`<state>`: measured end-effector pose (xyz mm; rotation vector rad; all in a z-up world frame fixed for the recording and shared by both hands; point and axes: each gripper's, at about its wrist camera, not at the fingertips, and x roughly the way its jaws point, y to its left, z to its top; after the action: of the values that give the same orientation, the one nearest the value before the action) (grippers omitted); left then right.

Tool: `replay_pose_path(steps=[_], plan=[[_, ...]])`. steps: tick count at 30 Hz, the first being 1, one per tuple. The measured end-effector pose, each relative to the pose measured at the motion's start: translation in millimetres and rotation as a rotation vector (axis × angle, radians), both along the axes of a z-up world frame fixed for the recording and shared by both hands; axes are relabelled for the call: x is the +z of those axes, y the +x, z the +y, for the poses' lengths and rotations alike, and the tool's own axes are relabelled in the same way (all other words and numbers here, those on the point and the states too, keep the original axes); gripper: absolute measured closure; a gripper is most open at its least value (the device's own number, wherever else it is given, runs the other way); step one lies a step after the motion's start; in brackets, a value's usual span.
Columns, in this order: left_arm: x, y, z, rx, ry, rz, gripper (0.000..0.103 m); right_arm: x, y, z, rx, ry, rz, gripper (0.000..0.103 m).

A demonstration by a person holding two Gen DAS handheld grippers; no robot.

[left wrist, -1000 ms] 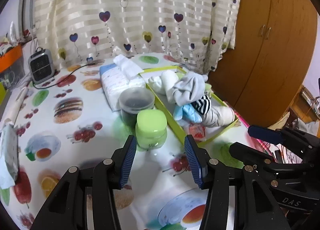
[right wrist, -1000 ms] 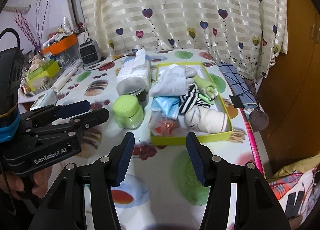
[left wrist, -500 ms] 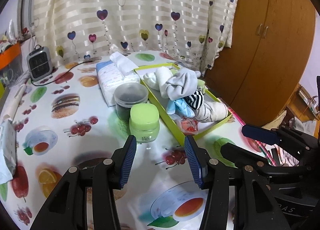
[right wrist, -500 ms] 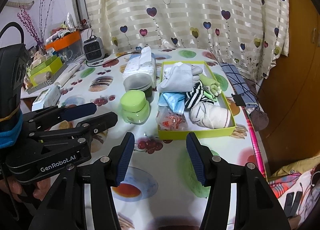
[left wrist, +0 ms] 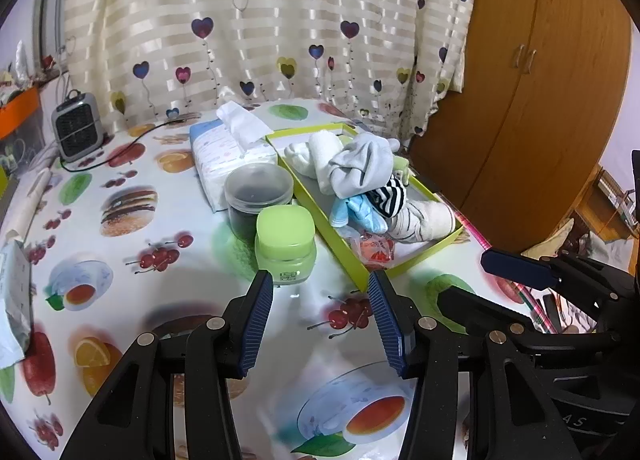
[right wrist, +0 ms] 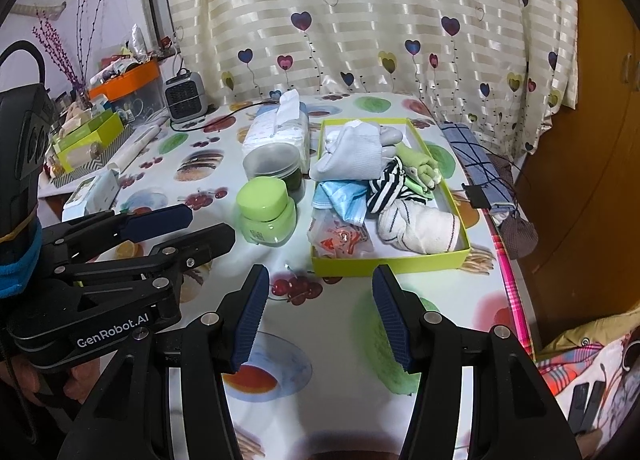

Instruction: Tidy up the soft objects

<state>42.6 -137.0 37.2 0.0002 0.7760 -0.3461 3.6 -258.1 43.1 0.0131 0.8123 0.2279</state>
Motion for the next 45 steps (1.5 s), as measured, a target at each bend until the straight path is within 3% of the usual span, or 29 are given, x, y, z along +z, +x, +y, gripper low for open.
replay_pose_path(steps=[45], plan=[[-6.9,3.2,-3.2,-0.006,0.008,0.009,0.054,-6.9,3.5,-0.5,-0.002,0.0,0.013,0.048]])
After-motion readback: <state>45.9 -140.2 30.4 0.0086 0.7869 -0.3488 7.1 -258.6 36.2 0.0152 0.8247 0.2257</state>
